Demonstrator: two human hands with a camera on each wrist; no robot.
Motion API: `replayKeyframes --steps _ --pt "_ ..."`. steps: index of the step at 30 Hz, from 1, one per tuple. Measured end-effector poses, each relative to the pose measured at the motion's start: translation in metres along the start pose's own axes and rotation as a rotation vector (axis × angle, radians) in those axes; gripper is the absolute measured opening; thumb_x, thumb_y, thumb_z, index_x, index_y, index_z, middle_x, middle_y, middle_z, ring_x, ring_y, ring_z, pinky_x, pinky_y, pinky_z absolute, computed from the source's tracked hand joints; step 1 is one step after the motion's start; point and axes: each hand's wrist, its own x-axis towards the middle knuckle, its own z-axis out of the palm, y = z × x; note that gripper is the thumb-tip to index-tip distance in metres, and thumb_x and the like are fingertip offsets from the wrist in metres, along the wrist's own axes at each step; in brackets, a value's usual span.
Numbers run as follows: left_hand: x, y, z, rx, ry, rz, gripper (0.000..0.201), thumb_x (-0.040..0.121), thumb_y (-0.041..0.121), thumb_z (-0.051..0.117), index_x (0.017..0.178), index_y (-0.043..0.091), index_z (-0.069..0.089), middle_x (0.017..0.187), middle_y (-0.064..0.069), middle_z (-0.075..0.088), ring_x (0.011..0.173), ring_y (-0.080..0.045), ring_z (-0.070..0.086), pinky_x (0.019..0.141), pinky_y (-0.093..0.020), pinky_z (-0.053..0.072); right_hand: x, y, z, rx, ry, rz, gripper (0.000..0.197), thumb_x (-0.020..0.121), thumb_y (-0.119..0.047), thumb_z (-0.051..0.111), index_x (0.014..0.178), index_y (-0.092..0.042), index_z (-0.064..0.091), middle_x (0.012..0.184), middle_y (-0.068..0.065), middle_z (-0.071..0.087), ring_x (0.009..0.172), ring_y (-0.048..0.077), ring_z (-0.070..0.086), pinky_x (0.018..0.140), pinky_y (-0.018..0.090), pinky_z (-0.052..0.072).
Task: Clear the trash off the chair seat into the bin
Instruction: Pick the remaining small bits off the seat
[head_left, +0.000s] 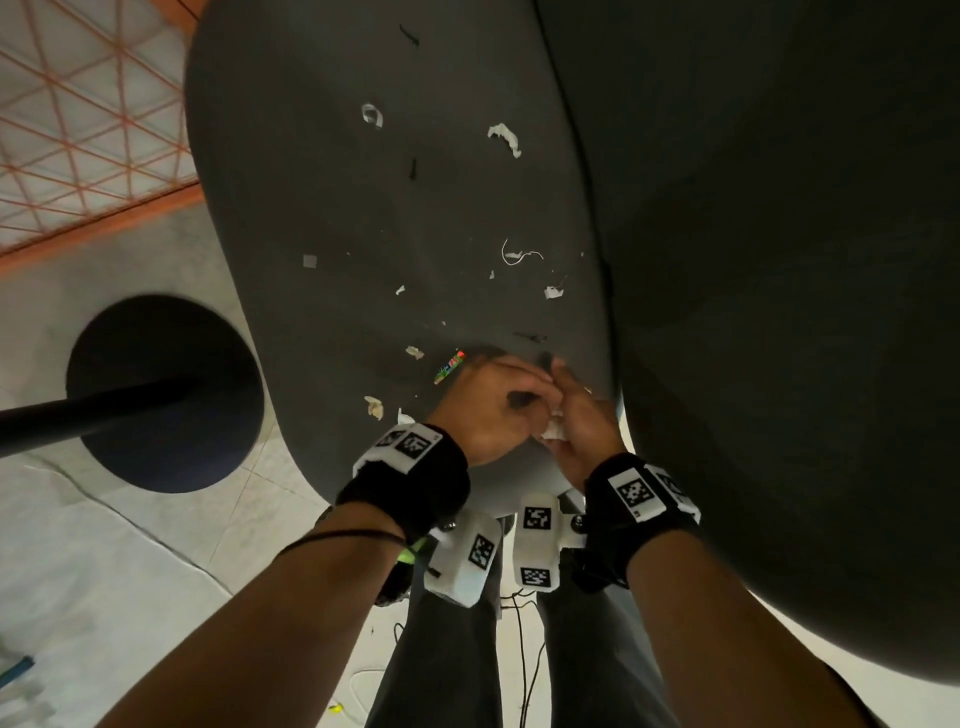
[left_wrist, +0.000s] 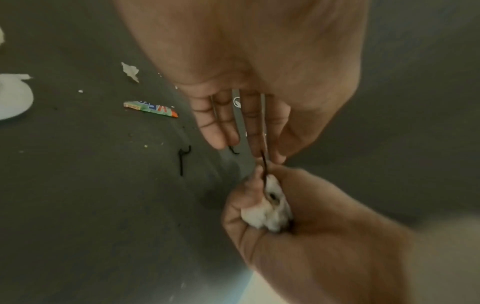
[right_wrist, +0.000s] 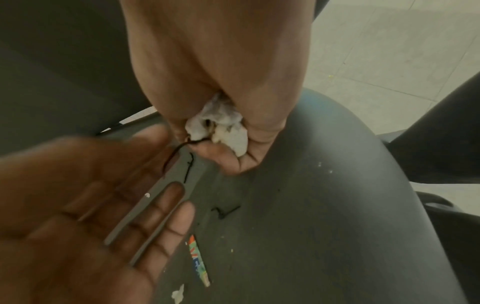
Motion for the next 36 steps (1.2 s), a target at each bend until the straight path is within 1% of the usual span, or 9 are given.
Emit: replayKeyframes --steps 4,9,15,19,22,26,29,33,36 --pt "0.029 -0.001 -0.011 0.227 0.142 -0.016 0.031 0.081 0.023 0.058 0.108 0.026 0.071 0.110 -0.001 0.068 0.097 -0.023 0.067 0.087 -0.034 0.053 0.005 0.001 -0.009 -0.014 0.132 -0.016 0.031 0.092 -0.037 0.062 0.072 -0.014 0.054 0.058 0.001 0.042 0.040 0.011 0.036 0.037 0.019 0.027" --pt "0.062 0.008 -0.017 0.650 -0.055 -0.077 0.031 0.089 0.028 0.059 0.119 0.022 0.062 0.127 -0.010 0.056 0.110 -0.039 0.059 0.089 -0.044 0.049 0.004 0.002 -0.011 -0.069 0.159 -0.021 0.041 0.084 -0.048 0.067 0.064 -0.018 0.049 0.051 -0.002 0.040 0.040 0.011 0.033 0.035 0.020 0.025" --pt "0.068 0.006 -0.011 0.884 -0.103 0.023 0.030 0.099 0.020 0.041 0.123 0.012 0.057 0.126 -0.012 0.054 0.119 -0.032 0.050 0.083 -0.044 0.048 0.001 0.001 -0.015 -0.024 0.108 0.020 0.040 0.085 -0.048 0.067 0.067 -0.017 0.050 0.052 -0.003 0.040 0.039 0.010 0.032 0.036 0.018 0.023" --pt "0.070 0.006 -0.013 0.838 -0.122 0.014 0.029 0.096 0.023 0.045 0.120 0.012 0.058 0.126 -0.011 0.055 0.122 -0.032 0.047 0.084 -0.044 0.047 -0.002 -0.002 -0.015 -0.008 0.104 0.033 0.039 0.087 -0.048 0.065 0.070 -0.016 0.052 0.052 -0.003 0.040 0.038 0.009 0.034 0.036 0.018 0.023" --pt "0.063 0.010 -0.017 0.612 -0.136 -0.008 0.023 0.090 0.021 0.050 0.105 0.017 0.067 0.113 -0.012 0.063 0.112 -0.033 0.054 0.090 -0.041 0.048 -0.002 -0.004 -0.013 0.014 0.089 0.037 0.040 0.088 -0.052 0.061 0.073 -0.016 0.052 0.053 -0.003 0.041 0.039 0.009 0.034 0.038 0.019 0.024" --pt "0.022 0.025 -0.009 0.372 -0.162 0.013 0.020 0.079 0.019 0.047 0.088 0.018 0.064 0.096 -0.007 0.063 0.092 -0.030 0.060 0.081 -0.039 0.050 0.003 -0.004 -0.009 0.115 0.040 0.070 0.046 0.089 -0.059 0.053 0.073 -0.017 0.053 0.062 0.004 0.050 0.041 0.012 0.043 0.039 0.019 0.032" --pt "-0.009 0.032 0.005 0.329 -0.158 -0.031 0.010 0.083 0.019 0.051 0.085 0.020 0.060 0.092 -0.004 0.062 0.086 -0.030 0.061 0.075 -0.038 0.050 0.002 -0.006 -0.002 0.110 0.006 0.075 0.047 0.087 -0.062 0.054 0.070 -0.018 0.055 0.062 0.004 0.056 0.052 0.016 0.055 0.053 0.025 0.044" --pt "-0.022 0.025 0.017 0.276 0.053 -0.069 0.007 0.085 0.020 0.061 0.083 0.017 0.067 0.083 -0.008 0.066 0.077 -0.030 0.061 0.070 -0.039 0.050 -0.003 -0.005 0.006 0.018 0.002 0.033 0.030 0.084 -0.042 0.070 0.074 -0.016 0.060 0.060 -0.001 0.059 0.056 0.013 0.059 0.056 0.026 0.051" --pt "-0.029 0.019 0.015 0.119 0.003 -0.002 0.009 0.083 0.020 0.064 0.082 0.016 0.072 0.079 -0.003 0.070 0.070 -0.014 0.062 0.069 -0.030 0.051 -0.003 -0.002 0.006 -0.014 0.069 -0.014 0.023 0.087 -0.030 0.069 0.073 -0.013 0.060 0.061 0.001 0.054 0.052 0.014 0.055 0.046 0.021 0.049"
